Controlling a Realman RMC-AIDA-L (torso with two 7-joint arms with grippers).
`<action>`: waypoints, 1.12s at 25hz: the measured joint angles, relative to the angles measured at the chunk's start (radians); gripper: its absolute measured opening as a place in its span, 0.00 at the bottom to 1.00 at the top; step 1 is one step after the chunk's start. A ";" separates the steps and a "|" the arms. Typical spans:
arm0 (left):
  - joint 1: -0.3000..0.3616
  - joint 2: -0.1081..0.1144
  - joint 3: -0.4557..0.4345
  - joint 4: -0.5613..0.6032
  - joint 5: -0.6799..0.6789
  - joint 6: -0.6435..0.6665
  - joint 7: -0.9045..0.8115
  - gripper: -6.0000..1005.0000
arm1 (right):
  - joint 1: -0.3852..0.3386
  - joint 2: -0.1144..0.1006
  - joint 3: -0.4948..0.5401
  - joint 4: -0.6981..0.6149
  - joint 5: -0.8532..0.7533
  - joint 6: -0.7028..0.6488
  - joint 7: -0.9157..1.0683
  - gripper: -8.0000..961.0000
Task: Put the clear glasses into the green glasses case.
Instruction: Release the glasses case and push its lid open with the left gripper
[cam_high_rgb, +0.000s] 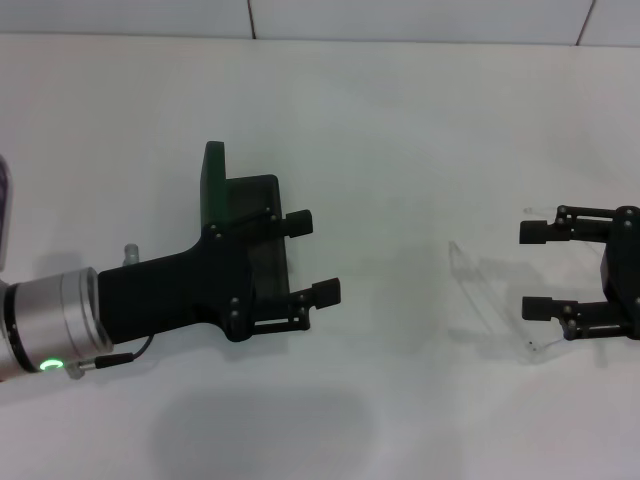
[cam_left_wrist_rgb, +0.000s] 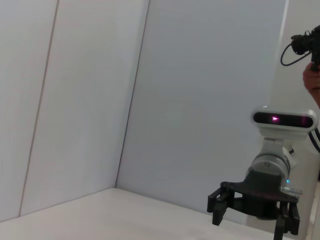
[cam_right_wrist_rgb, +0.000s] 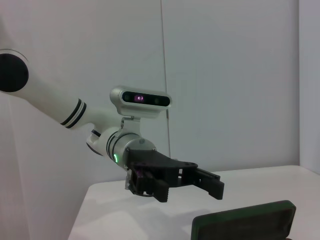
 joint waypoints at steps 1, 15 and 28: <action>0.000 -0.001 0.000 0.003 0.000 0.000 -0.012 0.87 | 0.000 0.000 0.000 0.000 0.000 0.000 0.000 0.78; -0.014 0.014 -0.050 0.133 0.027 -0.072 -0.410 0.87 | -0.002 0.003 0.000 0.000 0.000 -0.006 0.000 0.78; 0.089 0.014 -0.127 0.768 0.437 -0.194 -1.134 0.87 | -0.005 -0.007 0.000 0.000 0.000 -0.009 0.008 0.78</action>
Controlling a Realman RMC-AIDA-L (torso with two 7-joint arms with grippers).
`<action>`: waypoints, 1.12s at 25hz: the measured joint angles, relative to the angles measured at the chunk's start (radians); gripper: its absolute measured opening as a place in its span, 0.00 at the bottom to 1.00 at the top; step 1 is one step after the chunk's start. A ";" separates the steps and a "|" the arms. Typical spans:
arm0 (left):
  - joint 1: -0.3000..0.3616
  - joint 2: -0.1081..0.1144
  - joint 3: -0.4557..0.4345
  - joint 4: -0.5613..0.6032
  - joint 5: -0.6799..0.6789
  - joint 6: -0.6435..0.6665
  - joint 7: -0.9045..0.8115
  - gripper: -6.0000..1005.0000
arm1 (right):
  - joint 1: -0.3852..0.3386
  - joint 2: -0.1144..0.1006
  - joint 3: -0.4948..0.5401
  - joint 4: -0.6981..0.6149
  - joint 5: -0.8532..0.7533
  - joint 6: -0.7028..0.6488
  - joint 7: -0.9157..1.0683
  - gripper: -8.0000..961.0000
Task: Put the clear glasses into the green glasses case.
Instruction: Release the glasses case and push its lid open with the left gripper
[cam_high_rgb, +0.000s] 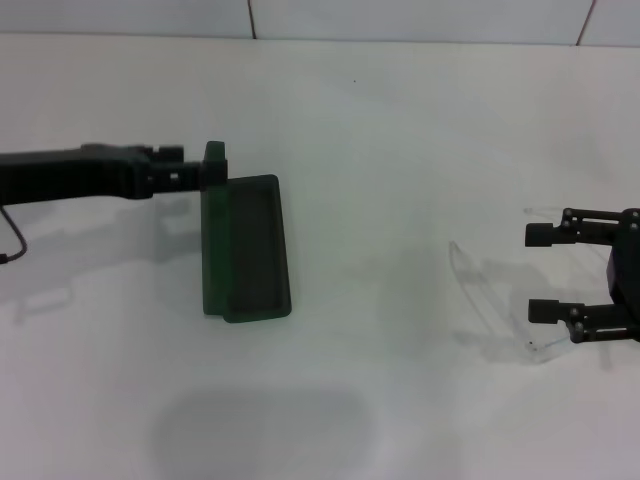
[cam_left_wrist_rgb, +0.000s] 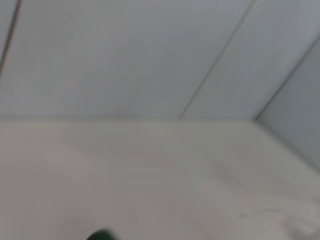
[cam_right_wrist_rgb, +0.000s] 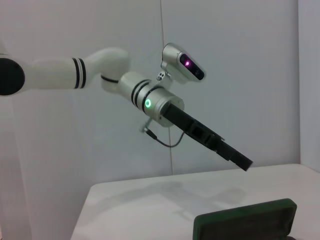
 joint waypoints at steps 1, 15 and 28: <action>0.001 -0.007 0.001 0.028 0.039 0.000 -0.039 0.87 | 0.000 0.000 0.000 0.000 0.000 0.000 0.000 0.78; -0.118 -0.050 0.123 0.126 0.415 -0.070 -0.399 0.87 | -0.009 0.009 0.000 0.000 -0.011 0.003 -0.006 0.78; -0.156 -0.052 0.311 0.115 0.638 -0.180 -0.571 0.83 | -0.011 0.018 0.000 0.000 -0.011 0.001 0.000 0.78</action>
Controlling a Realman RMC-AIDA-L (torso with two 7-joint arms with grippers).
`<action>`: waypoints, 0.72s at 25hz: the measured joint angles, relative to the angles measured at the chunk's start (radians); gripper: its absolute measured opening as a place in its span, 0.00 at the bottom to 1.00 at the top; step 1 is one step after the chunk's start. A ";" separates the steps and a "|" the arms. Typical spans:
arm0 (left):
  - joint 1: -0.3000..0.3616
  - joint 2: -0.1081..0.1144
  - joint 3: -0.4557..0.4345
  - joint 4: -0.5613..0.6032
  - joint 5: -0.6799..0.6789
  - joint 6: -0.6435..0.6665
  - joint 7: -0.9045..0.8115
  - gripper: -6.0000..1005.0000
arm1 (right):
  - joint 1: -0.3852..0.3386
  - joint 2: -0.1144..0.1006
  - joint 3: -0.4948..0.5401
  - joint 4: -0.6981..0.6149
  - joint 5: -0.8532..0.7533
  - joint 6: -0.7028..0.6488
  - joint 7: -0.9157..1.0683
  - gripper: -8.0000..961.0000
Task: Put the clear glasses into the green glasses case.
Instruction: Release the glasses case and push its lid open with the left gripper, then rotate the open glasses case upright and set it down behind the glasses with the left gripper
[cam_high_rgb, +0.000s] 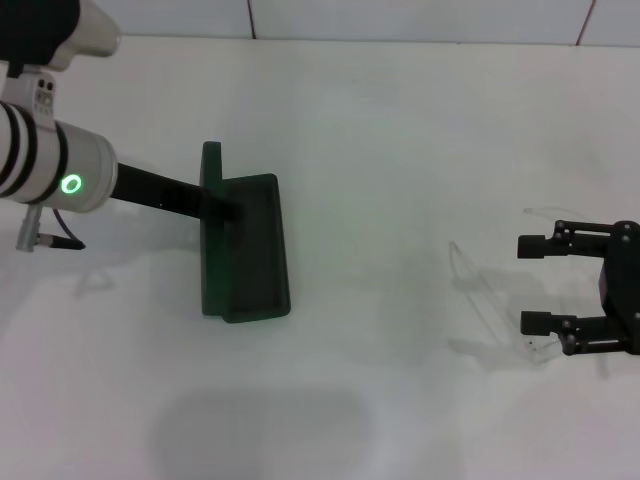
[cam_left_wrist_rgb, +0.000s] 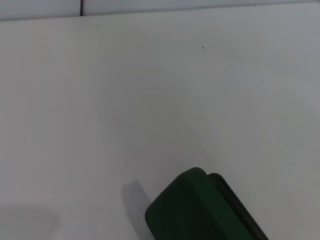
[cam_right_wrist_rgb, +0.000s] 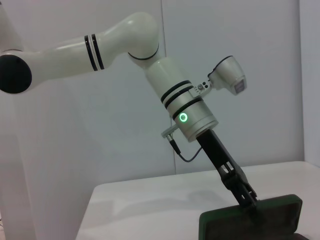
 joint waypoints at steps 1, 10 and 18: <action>-0.001 0.000 0.004 0.000 0.002 0.001 0.000 0.82 | 0.000 0.000 0.000 0.000 0.000 0.000 0.000 0.78; -0.003 0.003 0.010 0.000 0.002 0.019 0.007 0.77 | 0.004 0.000 0.000 0.000 0.000 0.002 0.001 0.78; -0.022 0.004 0.011 0.015 0.003 0.038 0.031 0.50 | 0.005 0.000 0.000 0.000 0.000 0.006 -0.002 0.78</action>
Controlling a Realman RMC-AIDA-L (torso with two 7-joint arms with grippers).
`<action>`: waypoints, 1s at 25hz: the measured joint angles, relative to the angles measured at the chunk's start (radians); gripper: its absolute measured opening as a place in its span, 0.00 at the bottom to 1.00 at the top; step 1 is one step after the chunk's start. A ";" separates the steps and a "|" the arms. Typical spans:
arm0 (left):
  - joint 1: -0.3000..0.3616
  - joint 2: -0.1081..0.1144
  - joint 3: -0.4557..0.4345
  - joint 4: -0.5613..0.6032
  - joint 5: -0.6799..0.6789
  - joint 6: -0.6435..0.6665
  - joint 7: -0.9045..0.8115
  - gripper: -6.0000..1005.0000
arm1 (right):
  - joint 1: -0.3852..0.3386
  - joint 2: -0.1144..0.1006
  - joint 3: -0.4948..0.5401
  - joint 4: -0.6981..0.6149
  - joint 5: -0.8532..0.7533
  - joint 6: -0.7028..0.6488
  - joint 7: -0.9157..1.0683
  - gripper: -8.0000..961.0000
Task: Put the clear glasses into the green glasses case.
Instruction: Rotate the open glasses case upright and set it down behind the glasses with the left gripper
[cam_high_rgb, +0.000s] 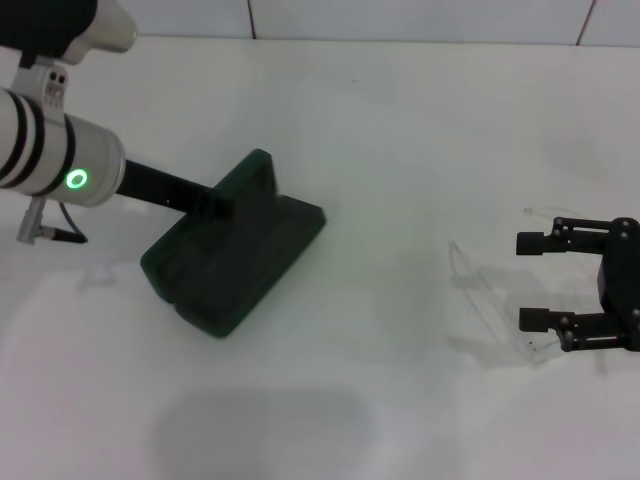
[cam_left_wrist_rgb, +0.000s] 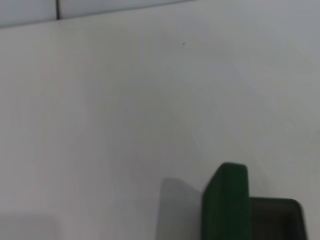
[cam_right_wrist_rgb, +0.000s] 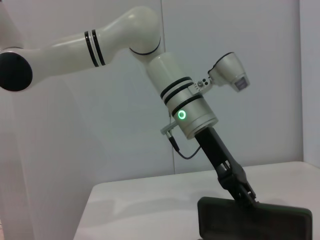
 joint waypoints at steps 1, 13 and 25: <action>-0.004 0.000 0.000 0.004 0.000 0.002 0.005 0.47 | 0.000 0.000 0.000 0.000 0.000 0.000 0.000 0.78; -0.074 -0.003 0.069 0.026 0.007 -0.010 0.136 0.21 | -0.004 0.000 0.001 0.000 0.000 0.001 -0.006 0.78; -0.096 -0.006 0.334 0.032 0.000 -0.273 0.420 0.22 | -0.024 0.005 -0.003 -0.002 -0.009 -0.008 -0.020 0.78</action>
